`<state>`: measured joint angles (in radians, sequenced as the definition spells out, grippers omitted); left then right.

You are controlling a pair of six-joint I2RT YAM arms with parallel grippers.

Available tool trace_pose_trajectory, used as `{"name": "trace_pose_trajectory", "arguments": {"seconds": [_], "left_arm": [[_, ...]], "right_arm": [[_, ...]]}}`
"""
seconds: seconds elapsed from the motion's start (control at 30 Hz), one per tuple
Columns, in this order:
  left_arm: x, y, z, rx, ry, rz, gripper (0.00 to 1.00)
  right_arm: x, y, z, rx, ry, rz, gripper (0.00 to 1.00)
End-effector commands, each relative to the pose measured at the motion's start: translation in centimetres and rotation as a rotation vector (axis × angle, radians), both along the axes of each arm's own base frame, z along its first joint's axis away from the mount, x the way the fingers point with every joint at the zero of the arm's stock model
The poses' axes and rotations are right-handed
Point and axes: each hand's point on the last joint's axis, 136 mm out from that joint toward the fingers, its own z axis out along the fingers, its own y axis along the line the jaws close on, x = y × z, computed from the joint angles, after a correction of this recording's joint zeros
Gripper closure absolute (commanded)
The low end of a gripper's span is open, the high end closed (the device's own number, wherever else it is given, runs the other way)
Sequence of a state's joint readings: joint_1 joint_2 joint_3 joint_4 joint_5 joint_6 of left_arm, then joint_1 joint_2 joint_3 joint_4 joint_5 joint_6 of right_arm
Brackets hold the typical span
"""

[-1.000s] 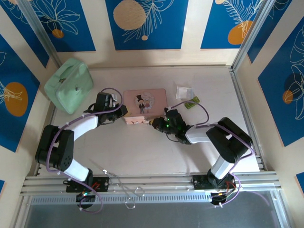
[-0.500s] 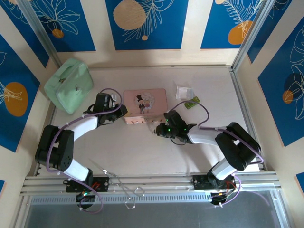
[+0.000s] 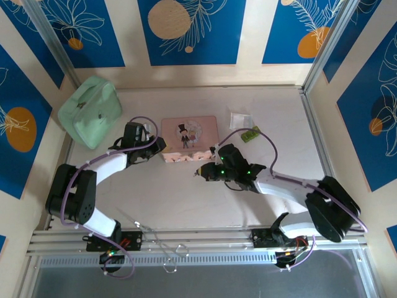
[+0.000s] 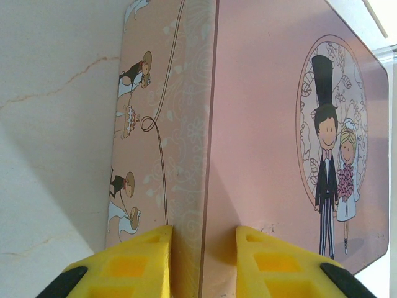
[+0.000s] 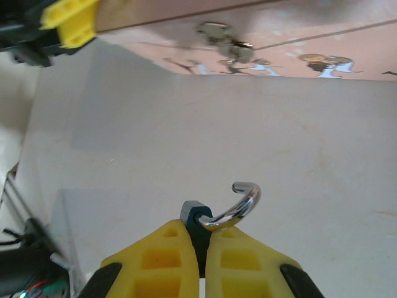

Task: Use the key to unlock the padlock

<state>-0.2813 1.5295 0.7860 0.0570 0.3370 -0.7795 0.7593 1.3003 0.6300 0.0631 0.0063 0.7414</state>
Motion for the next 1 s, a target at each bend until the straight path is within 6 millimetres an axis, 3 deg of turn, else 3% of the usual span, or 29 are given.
{"name": "trace_pose_trajectory", "arguments": {"seconds": [0.0, 0.33, 0.47, 0.7, 0.97], "left_arm": [[-2.9, 0.0, -3.4, 0.038, 0.162, -0.007, 0.74], [-2.9, -1.0, -3.2, 0.049, 0.168, -0.026, 0.74], [-3.0, -1.5, -3.0, 0.033, 0.166, -0.035, 0.68], [-3.0, -1.8, -1.8, 0.030, 0.149, -0.044, 0.56], [-2.9, -1.8, -1.1, 0.046, 0.157, -0.056, 0.52]], "right_arm": [[-2.4, -0.9, 0.8, -0.005, 0.028, 0.065, 1.00], [-5.4, -3.9, 3.0, -0.043, 0.141, 0.115, 1.00], [-5.9, -4.5, 3.5, -0.007, 0.193, 0.134, 1.00], [-5.9, -3.6, 2.9, 0.061, 0.272, 0.222, 1.00], [-3.6, -1.5, 1.3, 0.143, 0.318, 0.296, 1.00]]}}
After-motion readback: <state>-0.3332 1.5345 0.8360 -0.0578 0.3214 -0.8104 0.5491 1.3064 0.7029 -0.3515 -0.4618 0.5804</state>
